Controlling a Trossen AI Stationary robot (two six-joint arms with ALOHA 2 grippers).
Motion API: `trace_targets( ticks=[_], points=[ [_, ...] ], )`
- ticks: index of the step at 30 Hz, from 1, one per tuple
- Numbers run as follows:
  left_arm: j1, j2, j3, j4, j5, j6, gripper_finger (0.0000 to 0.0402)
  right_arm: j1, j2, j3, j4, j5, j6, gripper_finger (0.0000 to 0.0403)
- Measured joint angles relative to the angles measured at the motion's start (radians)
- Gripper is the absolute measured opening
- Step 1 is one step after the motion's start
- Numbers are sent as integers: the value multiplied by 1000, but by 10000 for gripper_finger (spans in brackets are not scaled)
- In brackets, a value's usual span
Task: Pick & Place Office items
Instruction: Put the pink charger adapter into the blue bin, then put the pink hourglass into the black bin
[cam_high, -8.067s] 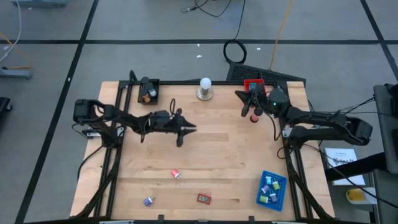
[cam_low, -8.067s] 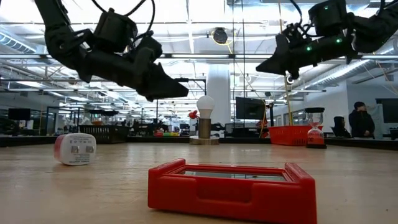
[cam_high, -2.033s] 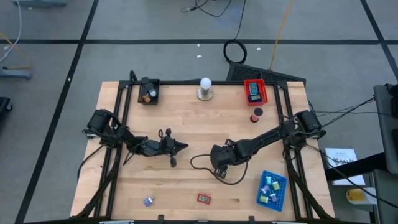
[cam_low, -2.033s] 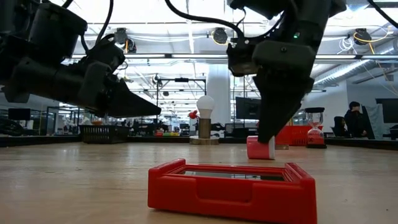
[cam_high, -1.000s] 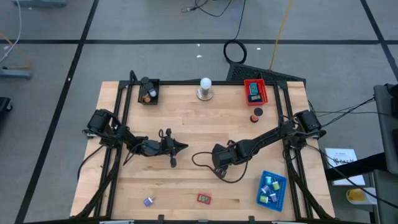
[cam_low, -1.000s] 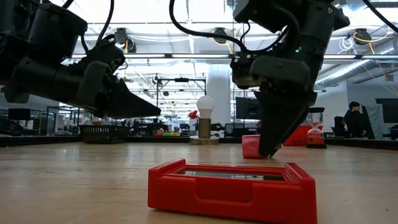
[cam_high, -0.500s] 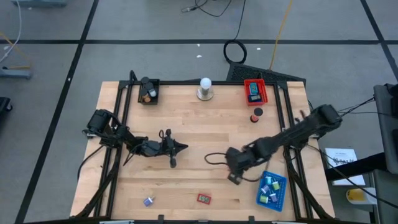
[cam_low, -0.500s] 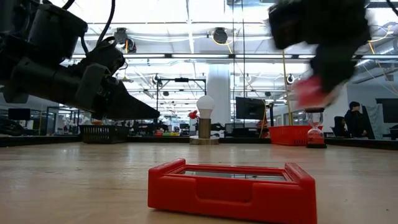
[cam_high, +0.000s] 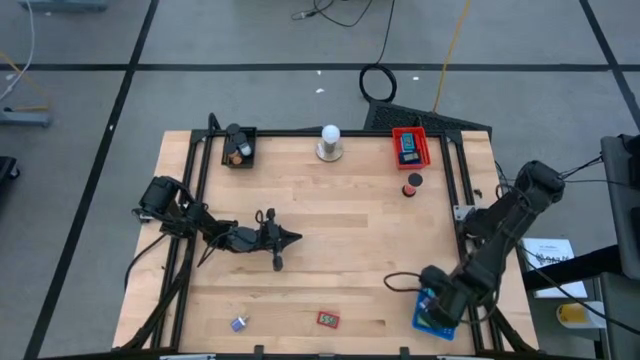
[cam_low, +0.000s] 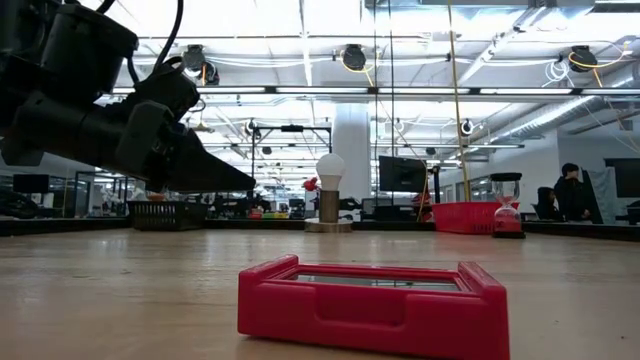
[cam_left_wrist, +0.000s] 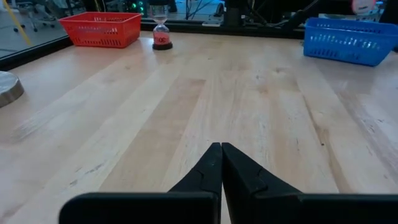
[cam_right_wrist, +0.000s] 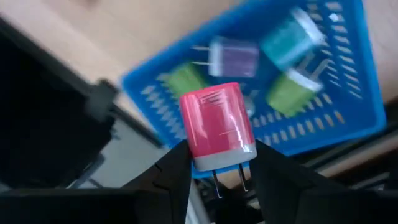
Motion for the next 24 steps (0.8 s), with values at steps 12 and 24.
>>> trace_targets(
  ticks=[12,24],
  points=[
    [1,0,0,0,-1,4,4,50,2,-221,242,-15,40,136],
    [1,0,0,-8,-2,-2,9,15,2,-260,335,-156,67,215]
  ],
)
